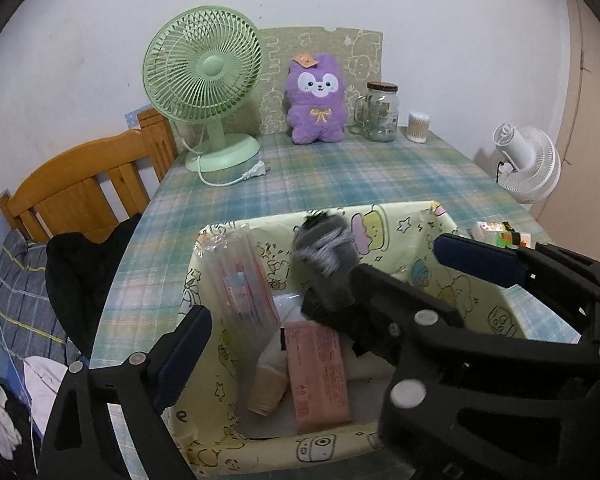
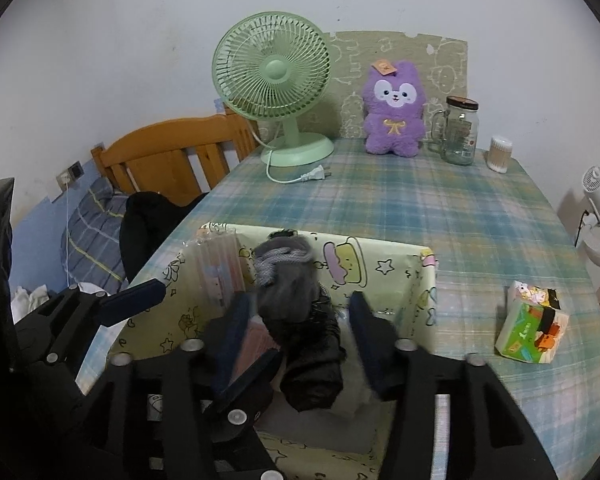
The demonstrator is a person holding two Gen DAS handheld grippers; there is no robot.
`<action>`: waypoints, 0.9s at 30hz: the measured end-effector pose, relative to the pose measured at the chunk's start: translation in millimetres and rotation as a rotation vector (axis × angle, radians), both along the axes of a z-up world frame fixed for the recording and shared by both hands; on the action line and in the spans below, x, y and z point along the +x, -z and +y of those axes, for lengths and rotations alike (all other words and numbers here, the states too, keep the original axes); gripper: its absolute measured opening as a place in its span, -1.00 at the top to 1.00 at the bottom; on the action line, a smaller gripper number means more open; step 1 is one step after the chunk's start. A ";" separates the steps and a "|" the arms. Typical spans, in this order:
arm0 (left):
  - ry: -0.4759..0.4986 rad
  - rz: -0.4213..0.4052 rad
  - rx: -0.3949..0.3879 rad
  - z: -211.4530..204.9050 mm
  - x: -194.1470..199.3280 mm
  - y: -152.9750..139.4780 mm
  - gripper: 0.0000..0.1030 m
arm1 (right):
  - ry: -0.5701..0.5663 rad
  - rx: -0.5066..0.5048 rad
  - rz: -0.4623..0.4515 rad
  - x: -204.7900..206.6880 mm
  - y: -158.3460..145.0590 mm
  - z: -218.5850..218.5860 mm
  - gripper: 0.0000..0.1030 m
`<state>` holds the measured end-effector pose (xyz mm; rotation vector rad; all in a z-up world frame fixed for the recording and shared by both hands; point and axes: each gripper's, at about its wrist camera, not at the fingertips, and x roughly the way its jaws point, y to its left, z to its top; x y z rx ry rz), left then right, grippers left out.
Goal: Organize soft objects
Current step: 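Open the left tool dropping the pink packet into the box while the right tool releases the pouch, then move both tools back toward the two tissue packs on the table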
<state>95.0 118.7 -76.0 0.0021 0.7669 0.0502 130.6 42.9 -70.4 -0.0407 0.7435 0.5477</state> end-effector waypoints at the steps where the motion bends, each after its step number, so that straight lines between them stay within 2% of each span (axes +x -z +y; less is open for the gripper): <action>1: 0.002 -0.004 -0.002 -0.8 -0.4 -0.9 -0.87 | 0.008 0.002 -0.006 -1.0 -1.5 -2.2 -0.33; 4: 0.010 -0.014 -0.007 -4.2 -1.7 -4.2 -0.88 | 0.034 -0.002 -0.022 -2.8 -5.4 -7.4 -0.51; 10: 0.019 -0.037 -0.010 -13.2 -5.0 -12.2 -0.93 | 0.089 -0.021 -0.068 -8.8 -16.0 -20.3 -0.72; 27: 0.045 -0.115 0.006 -52.7 -15.2 -45.0 -0.99 | 0.167 -0.001 -0.140 -25.1 -48.5 -67.1 -0.90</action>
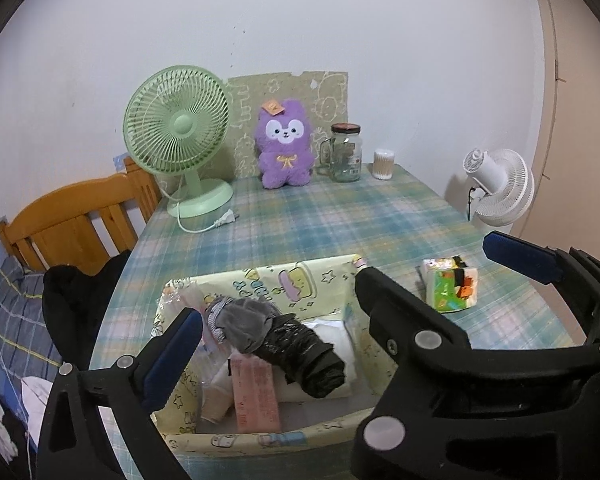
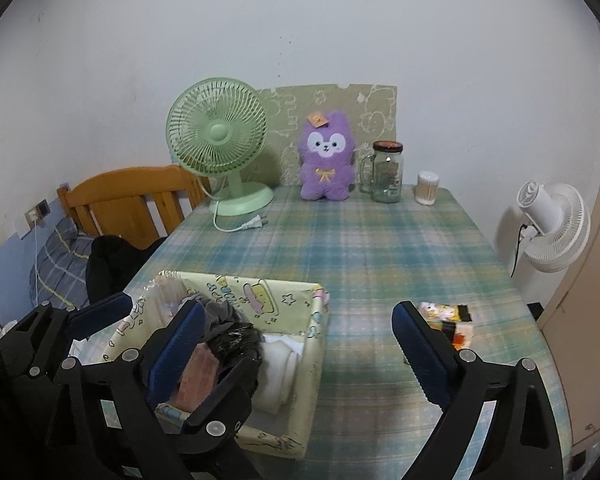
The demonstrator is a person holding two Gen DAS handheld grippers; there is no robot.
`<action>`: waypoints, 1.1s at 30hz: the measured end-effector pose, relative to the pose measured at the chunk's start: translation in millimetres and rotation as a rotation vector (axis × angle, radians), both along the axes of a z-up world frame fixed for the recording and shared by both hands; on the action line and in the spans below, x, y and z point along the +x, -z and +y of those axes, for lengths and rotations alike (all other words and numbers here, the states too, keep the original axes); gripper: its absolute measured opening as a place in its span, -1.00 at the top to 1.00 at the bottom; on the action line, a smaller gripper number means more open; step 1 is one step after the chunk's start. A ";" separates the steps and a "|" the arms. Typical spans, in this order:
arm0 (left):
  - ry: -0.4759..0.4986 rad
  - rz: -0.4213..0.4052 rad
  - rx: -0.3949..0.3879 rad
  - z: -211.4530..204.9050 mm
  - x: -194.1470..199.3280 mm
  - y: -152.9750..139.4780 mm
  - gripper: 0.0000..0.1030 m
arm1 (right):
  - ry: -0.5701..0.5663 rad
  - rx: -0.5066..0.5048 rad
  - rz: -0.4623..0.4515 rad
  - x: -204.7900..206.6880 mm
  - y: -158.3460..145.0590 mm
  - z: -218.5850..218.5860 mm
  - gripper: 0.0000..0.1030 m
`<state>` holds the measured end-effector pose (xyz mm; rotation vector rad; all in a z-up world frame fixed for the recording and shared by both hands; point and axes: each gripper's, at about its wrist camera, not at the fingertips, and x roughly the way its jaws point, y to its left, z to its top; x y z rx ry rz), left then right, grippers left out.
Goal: Organize soft objects
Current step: 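Move both tools back toward the two tissue packs on the table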
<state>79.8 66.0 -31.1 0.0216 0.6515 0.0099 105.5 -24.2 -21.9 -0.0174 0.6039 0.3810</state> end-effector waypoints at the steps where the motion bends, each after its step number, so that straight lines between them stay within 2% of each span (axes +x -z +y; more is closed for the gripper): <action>1: 0.000 -0.003 0.001 -2.2 -0.7 -1.2 -1.00 | -0.002 0.005 0.001 -0.4 -1.1 -2.3 -0.91; 18: -0.009 -0.053 0.029 -48.0 -10.6 -22.5 -1.00 | 0.070 0.011 -0.052 -12.3 -22.8 -49.8 -1.00; 33: 0.058 -0.079 0.008 -99.9 -13.3 -30.4 -1.00 | 0.145 0.009 -0.081 -21.3 -30.7 -100.0 -1.00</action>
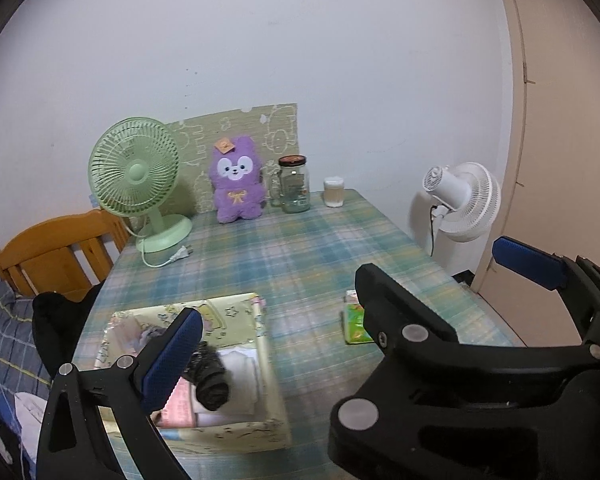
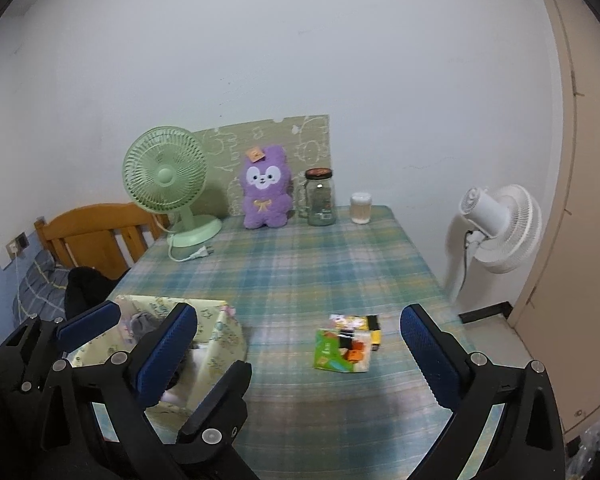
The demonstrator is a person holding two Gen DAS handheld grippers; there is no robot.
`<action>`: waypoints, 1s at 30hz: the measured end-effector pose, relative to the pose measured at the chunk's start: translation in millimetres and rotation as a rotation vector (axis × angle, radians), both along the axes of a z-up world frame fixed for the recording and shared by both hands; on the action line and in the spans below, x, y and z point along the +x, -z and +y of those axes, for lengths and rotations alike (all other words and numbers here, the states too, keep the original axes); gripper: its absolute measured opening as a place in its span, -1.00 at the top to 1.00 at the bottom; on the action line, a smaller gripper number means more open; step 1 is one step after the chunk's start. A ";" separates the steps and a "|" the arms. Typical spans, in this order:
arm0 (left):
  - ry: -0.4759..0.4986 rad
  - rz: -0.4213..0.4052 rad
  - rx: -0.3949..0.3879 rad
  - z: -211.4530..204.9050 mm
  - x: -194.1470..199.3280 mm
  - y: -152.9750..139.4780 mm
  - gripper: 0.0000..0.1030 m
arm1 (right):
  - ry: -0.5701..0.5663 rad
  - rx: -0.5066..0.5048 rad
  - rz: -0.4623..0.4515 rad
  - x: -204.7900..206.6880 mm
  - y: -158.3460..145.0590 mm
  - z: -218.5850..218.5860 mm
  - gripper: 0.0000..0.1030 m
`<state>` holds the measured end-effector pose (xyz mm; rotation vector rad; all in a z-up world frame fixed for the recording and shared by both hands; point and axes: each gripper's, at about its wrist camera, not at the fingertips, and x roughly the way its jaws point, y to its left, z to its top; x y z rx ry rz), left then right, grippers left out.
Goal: Organize soft objects
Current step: 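Move both tools back toward the two tissue packs on the table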
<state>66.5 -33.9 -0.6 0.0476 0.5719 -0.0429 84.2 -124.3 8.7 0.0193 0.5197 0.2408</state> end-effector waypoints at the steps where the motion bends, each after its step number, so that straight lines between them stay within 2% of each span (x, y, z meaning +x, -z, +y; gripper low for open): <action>1: 0.007 0.002 -0.002 -3.3 0.4 0.3 -1.00 | 0.006 -0.005 -0.004 -0.3 -0.3 -3.5 -1.00; 18: 0.063 0.022 -0.038 -45.8 15.0 18.8 -0.96 | 0.019 -0.023 -0.005 8.2 18.6 -44.4 -1.00; 25: 0.013 0.026 -0.054 -59.1 23.2 38.4 -0.94 | 0.018 -0.032 0.014 20.8 38.9 -58.7 -0.99; 30: 0.013 0.052 -0.074 -66.7 31.6 50.7 -0.94 | 0.024 -0.025 0.032 29.5 52.9 -67.7 -0.99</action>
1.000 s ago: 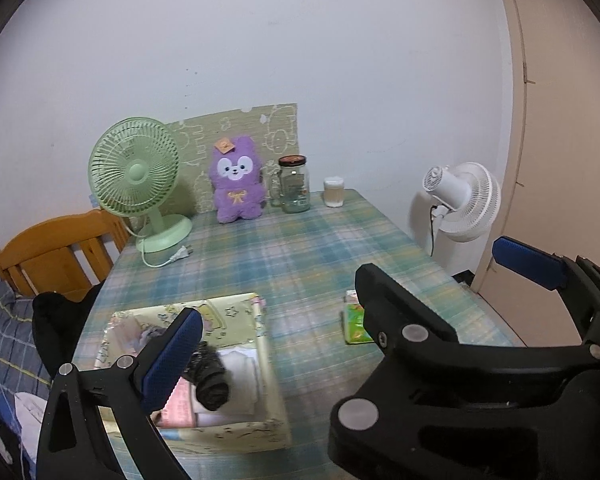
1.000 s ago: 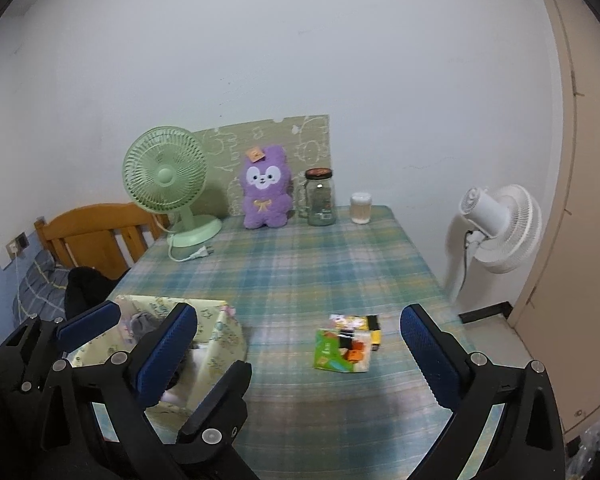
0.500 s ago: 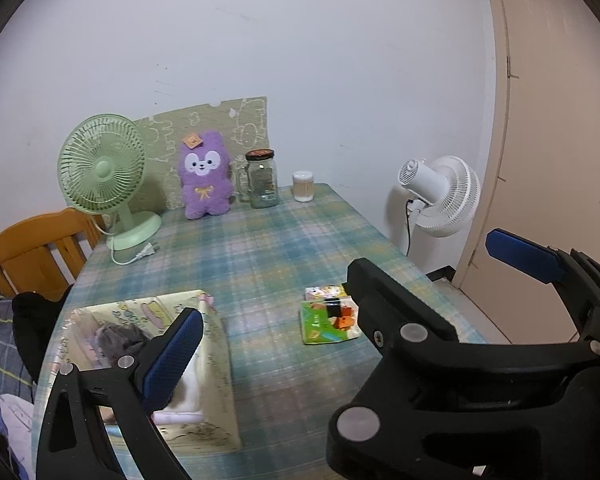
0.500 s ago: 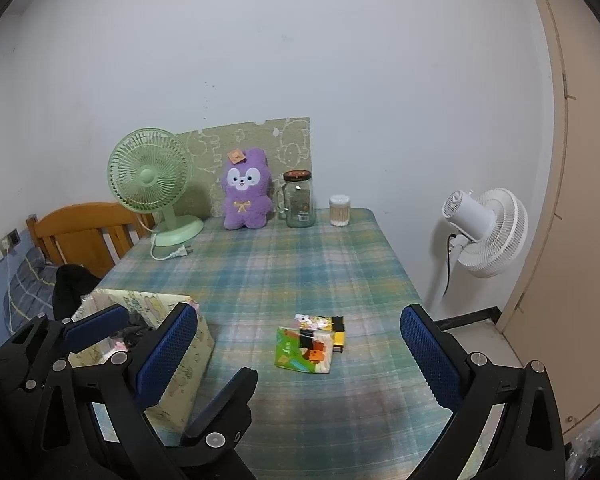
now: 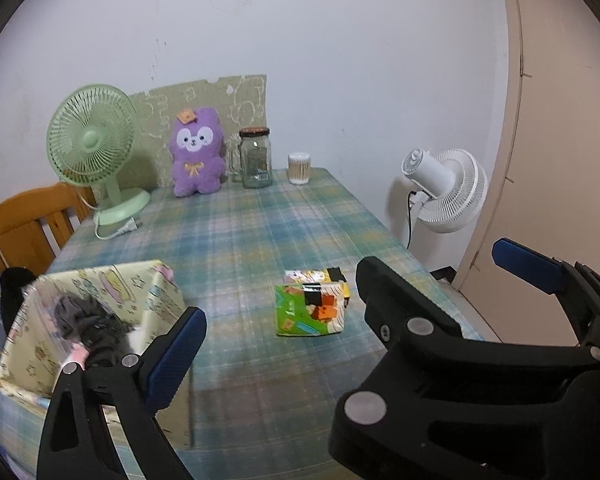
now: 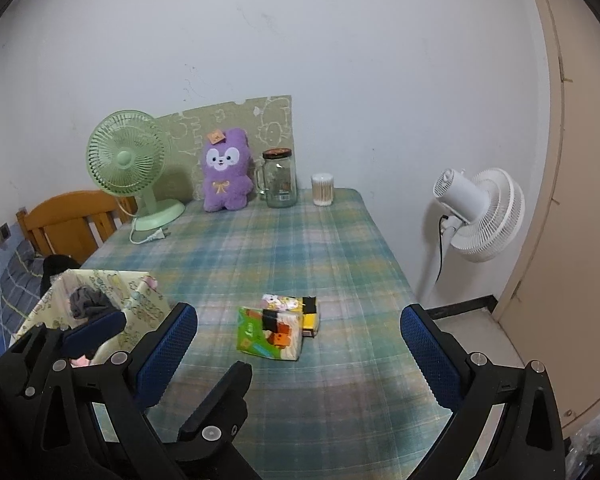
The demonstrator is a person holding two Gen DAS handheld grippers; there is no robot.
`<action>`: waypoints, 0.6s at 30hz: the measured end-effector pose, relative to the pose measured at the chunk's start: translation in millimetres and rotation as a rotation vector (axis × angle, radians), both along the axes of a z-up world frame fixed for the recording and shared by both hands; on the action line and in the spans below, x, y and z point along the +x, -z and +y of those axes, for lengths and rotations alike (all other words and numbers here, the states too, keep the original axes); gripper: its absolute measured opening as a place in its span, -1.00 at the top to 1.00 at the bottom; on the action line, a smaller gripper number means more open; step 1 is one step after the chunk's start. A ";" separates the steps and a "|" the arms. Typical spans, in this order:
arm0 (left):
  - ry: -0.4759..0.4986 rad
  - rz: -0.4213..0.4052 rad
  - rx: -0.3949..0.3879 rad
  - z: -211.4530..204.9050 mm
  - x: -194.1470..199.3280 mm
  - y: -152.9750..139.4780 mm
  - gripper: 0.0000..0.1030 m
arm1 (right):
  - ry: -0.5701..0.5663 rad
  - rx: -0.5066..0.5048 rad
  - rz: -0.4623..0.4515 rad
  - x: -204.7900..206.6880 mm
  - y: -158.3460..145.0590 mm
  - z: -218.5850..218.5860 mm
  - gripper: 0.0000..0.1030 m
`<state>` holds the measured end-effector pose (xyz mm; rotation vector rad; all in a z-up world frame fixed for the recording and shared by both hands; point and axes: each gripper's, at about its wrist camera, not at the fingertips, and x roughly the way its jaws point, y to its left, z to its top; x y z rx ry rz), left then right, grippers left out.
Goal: Organize soft objects
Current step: 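Move both tools back toward the two tissue packs on the table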
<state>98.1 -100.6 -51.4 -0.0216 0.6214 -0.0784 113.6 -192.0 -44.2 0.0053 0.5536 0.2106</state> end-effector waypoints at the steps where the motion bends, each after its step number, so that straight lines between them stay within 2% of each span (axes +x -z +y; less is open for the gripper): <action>1: 0.002 0.006 -0.002 -1.5 2.1 2.7 -0.94 | 0.001 -0.002 0.005 2.0 2.7 -1.4 -0.99; 12: 0.008 0.090 -0.009 -18.0 29.3 41.9 -0.94 | 0.032 -0.027 0.093 30.4 42.9 -13.9 -0.99; 18: 0.009 0.100 -0.009 -20.8 43.2 52.1 -0.93 | 0.036 -0.017 0.128 46.7 57.5 -17.1 -0.98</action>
